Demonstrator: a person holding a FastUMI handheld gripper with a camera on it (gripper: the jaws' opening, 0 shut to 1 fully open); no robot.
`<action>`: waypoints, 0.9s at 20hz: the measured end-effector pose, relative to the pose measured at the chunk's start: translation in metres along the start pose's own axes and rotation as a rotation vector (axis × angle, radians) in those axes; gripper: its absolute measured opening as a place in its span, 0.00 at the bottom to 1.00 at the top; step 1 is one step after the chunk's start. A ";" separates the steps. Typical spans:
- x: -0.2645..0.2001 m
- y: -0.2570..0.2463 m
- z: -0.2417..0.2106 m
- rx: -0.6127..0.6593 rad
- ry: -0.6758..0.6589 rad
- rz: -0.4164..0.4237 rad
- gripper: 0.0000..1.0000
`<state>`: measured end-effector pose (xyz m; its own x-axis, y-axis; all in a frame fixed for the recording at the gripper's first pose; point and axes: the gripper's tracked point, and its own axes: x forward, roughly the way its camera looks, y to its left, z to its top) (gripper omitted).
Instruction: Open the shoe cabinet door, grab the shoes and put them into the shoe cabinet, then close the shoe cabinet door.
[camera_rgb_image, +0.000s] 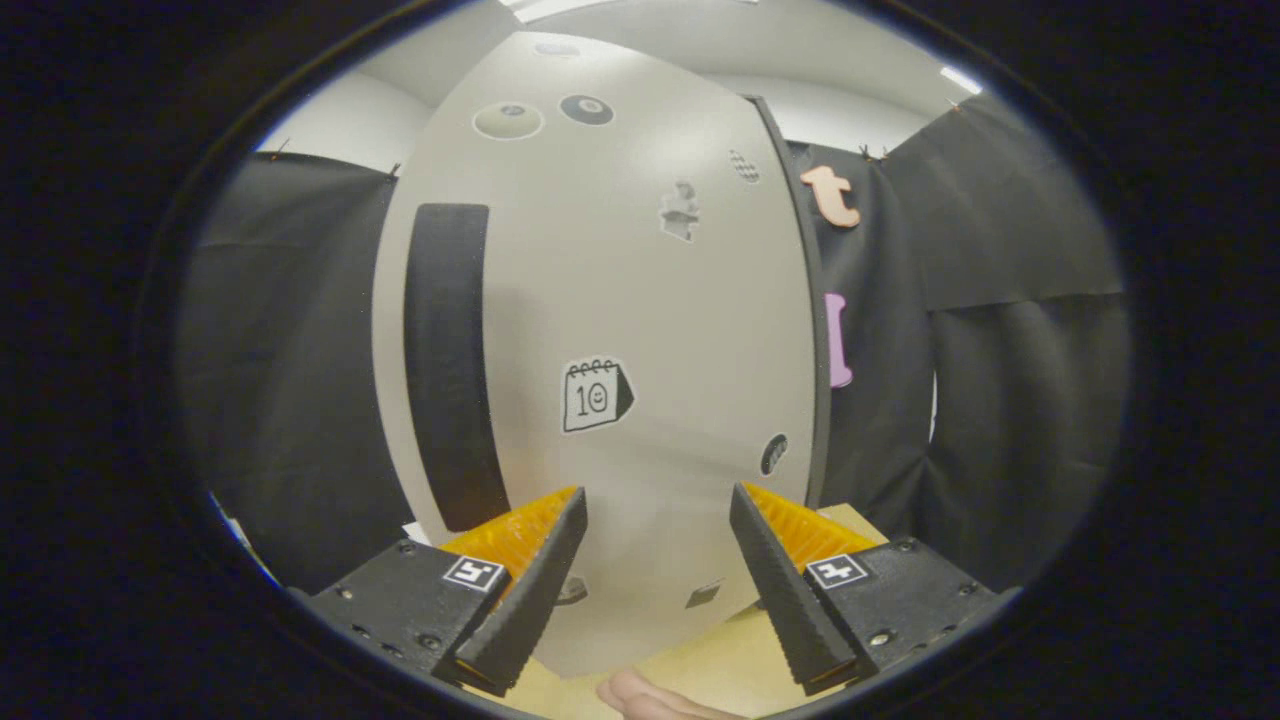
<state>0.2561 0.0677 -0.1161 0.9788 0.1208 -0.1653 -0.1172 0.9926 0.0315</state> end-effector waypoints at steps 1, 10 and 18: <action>-0.003 0.005 -0.004 -0.014 -0.001 -0.001 0.95; -0.077 0.011 -0.040 -0.114 -0.070 0.009 0.97; -0.138 -0.001 -0.040 -0.102 -0.116 0.005 0.99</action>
<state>0.1146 0.0506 -0.1326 0.9903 0.1297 -0.0497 -0.1330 0.9887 -0.0696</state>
